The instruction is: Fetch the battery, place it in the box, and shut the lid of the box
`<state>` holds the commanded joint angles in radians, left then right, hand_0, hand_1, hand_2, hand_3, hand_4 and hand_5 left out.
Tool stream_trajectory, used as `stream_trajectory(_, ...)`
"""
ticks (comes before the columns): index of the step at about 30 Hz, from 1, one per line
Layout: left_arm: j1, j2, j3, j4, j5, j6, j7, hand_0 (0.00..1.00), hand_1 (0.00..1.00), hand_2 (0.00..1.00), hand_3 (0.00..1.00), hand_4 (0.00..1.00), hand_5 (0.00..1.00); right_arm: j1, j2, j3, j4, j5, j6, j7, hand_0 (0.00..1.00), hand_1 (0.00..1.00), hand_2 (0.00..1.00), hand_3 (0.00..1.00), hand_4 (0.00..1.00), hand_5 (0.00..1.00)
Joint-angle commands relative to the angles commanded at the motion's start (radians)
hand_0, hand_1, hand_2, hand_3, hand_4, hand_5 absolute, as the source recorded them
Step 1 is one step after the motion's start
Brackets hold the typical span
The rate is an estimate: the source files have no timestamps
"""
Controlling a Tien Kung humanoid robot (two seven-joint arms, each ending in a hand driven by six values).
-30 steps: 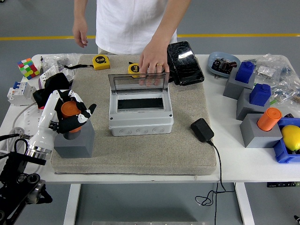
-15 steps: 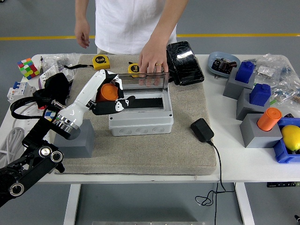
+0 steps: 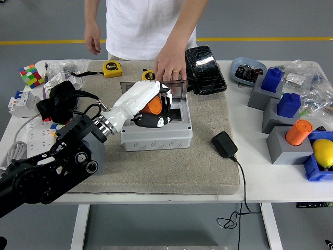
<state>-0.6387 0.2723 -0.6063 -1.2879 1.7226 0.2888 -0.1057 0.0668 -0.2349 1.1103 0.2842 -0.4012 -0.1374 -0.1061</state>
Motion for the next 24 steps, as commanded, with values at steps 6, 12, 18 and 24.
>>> stream_trajectory(6, -0.061, -0.05, 0.062, 0.089, 0.015, 0.0, 0.039, 0.096, 0.135, 0.242, 0.358, 0.787, 0.002, 0.0, 0.001, -0.008, -0.001, 0.004, -0.001, 0.0, 0.641, 0.654, 0.654, 0.531, 0.944, 0.429)
stream_trajectory(12, -0.095, -0.077, 0.095, 0.148, -0.007, 0.019, 0.028, 0.101, 0.14, 0.246, 0.381, 0.818, 0.002, 0.002, 0.002, -0.019, -0.001, 0.008, -0.001, 0.001, 0.641, 0.653, 0.653, 0.531, 0.944, 0.428)
stream_trajectory(18, -0.107, -0.104, 0.11, 0.207, -0.017, 0.044, 0.02, 0.111, 0.14, 0.249, 0.393, 0.893, 0.002, 0.004, 0.005, -0.026, -0.003, 0.012, -0.001, 0.002, 0.641, 0.653, 0.653, 0.531, 0.944, 0.429)
stream_trajectory(24, -0.114, -0.124, 0.122, 0.261, -0.024, 0.084, 0.014, 0.122, 0.15, 0.254, 0.395, 0.934, 0.002, 0.004, 0.01, -0.038, -0.002, 0.018, -0.002, 0.006, 0.64, 0.653, 0.654, 0.531, 0.944, 0.43)
